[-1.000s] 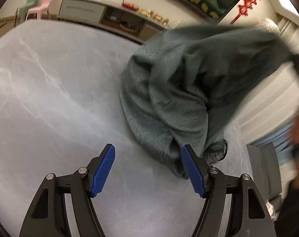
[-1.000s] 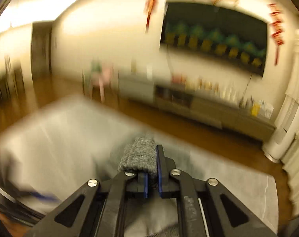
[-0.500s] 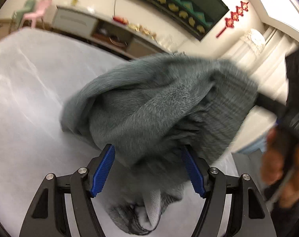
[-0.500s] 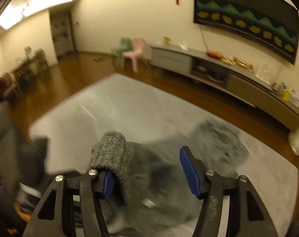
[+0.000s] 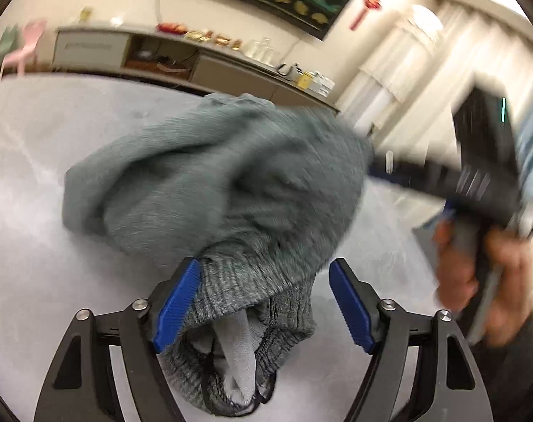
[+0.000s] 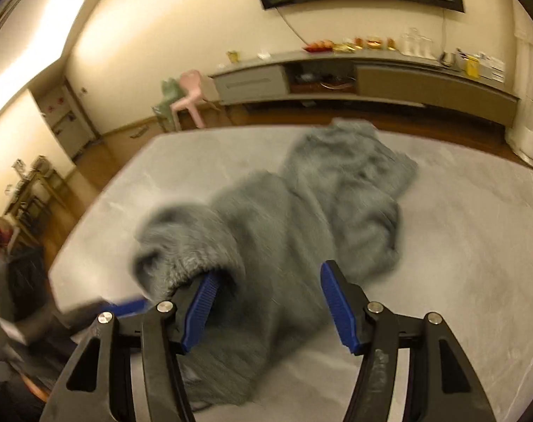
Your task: Fold clothes
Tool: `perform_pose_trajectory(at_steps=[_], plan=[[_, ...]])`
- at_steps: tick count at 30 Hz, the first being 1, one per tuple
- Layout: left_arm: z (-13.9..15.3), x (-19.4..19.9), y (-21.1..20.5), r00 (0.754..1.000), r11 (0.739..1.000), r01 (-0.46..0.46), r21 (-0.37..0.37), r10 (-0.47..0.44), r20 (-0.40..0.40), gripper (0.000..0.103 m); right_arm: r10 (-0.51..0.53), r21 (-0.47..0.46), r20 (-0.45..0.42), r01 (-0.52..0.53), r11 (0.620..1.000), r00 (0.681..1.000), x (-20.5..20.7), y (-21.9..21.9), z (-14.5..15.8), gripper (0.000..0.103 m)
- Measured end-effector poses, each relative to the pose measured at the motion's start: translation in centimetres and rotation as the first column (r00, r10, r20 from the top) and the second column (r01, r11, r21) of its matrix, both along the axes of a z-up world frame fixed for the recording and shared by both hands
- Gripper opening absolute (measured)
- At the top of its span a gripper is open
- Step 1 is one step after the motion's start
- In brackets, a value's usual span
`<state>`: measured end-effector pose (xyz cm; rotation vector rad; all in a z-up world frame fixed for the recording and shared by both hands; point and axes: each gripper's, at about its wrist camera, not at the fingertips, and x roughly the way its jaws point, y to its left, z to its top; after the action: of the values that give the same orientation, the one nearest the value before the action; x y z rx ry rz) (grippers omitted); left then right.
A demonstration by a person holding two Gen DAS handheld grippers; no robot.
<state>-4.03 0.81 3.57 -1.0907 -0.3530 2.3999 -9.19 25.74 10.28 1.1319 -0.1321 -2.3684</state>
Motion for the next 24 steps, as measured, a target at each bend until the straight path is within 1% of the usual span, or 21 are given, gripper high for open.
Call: perform_pose_trajectory(at_steps=[2,3,4,5,6,7,8,9,11,12,13,14,15,16,17,18,19,21,22,23,24], plan=[[-0.4,0.1,1.1,0.999,0.998,-0.009,-0.069,0.006,-0.042,0.078,0.067,-0.055,0.012,-0.067,0.996,0.998,-0.6,-1.1,0.8,0.063],[-0.5,0.1,1.4,0.998,0.996,-0.02,-0.091,0.015,-0.057,0.078,0.123,-0.101,0.038,-0.119,0.988,0.992,-0.8,-2.2,1.0,0.063],[-0.6,0.0,1.6,0.997,0.993,-0.037,-0.111,0.029,-0.072,0.078,0.196,-0.165,0.07,-0.182,0.969,0.978,-0.7,-3.3,1.1,0.063],[-0.8,-0.5,1.5,0.994,0.989,-0.081,-0.124,0.071,-0.08,0.078,0.264,-0.227,0.09,-0.239,0.944,0.96,-0.6,-4.3,1.1,0.063],[-1.1,-0.9,1.3,0.989,0.983,-0.125,-0.136,0.113,-0.09,0.074,0.334,-0.29,0.102,-0.293,0.911,0.937,-0.4,-5.2,1.2,0.063],[-1.3,-1.3,1.0,0.984,0.976,-0.166,-0.142,0.154,-0.095,0.068,0.394,-0.343,0.097,-0.341,0.875,0.914,0.1,-6.1,1.6,0.063],[-1.4,-1.7,0.1,0.979,0.973,-0.197,-0.118,0.19,-0.073,0.031,0.42,-0.366,0.082,-0.365,0.856,0.904,0.6,-6.5,2.1,0.063],[-1.5,-2.3,-1.5,0.973,0.969,-0.232,-0.081,0.231,-0.032,0.015,0.432,-0.373,0.06,-0.381,0.846,0.9,0.8,-6.7,2.7,0.063],[-0.2,-2.2,-5.0,0.952,0.952,-0.306,-0.007,0.305,-0.023,0.012,0.423,-0.355,0.003,-0.394,0.848,0.906,0.7,-6.2,4.1,0.063],[0.4,-2.2,-6.7,0.94,0.94,-0.341,0.029,0.342,-0.016,0.012,0.395,-0.338,-0.022,-0.379,0.862,0.918,0.3,-5.5,4.6,0.064],[1.1,-2.1,-8.4,0.926,0.924,-0.376,0.066,0.377,-0.011,0.011,0.347,-0.322,-0.036,-0.34,0.884,0.937,-0.4,-4.5,5.1,0.07],[2.2,-1.8,-10.2,0.911,0.907,-0.407,0.106,0.412,-0.023,0.011,0.289,-0.303,-0.048,-0.29,0.908,0.956,-1.2,-3.5,5.3,0.077],[3.1,-1.5,-11.9,0.895,0.889,-0.436,0.143,0.444,-0.031,0.011,0.197,-0.261,-0.051,-0.204,0.944,0.979,-2.5,-2.6,5.1,0.08],[3.6,-1.4,-13.4,0.883,0.874,-0.457,0.165,0.468,-0.03,0.011,0.09,-0.184,-0.049,-0.097,0.978,0.995,-4.4,-1.8,4.3,0.085],[4.1,-1.2,-14.9,0.871,0.858,-0.478,0.187,0.491,-0.028,0.011,0.016,-0.098,-0.041,-0.02,0.995,0.999,-6.0,-1.6,3.1,0.085],[4.5,-1.1,-16.3,0.859,0.844,-0.496,0.205,0.511,-0.023,0.011,-0.046,-0.008,-0.029,0.046,0.999,0.998,-7.7,-1.4,1.6,0.085],[4.2,-1.3,-17.1,0.857,0.839,-0.503,0.21,0.516,-0.008,0.011,-0.08,0.088,0.002,0.079,0.993,0.997,-9.8,-1.5,-0.8,0.085],[3.8,-1.9,-18.5,0.852,0.83,-0.515,0.216,0.523,0.023,0.011,-0.137,0.257,0.074,0.113,0.96,0.988,-12.8,-1.6,-5.9,0.085],[3.5,-2.4,-18.5,0.855,0.833,-0.512,0.21,0.517,0.033,0.011,-0.154,0.309,0.11,0.113,0.944,0.982,-13.8,-1.6,-8.2,0.082],[3.5,-3.0,-18.2,0.867,0.846,-0.495,0.201,0.497,0.039,0.011,-0.146,0.294,0.14,0.099,0.951,0.979,-14.0,-1.5,-9.7,0.053],[3.9,-3.6,-17.4,0.888,0.869,-0.456,0.192,0.458,0.04,0.011,-0.14,0.277,0.157,0.092,0.956,0.978,-14.1,-1.3,-10.8,0.034]])
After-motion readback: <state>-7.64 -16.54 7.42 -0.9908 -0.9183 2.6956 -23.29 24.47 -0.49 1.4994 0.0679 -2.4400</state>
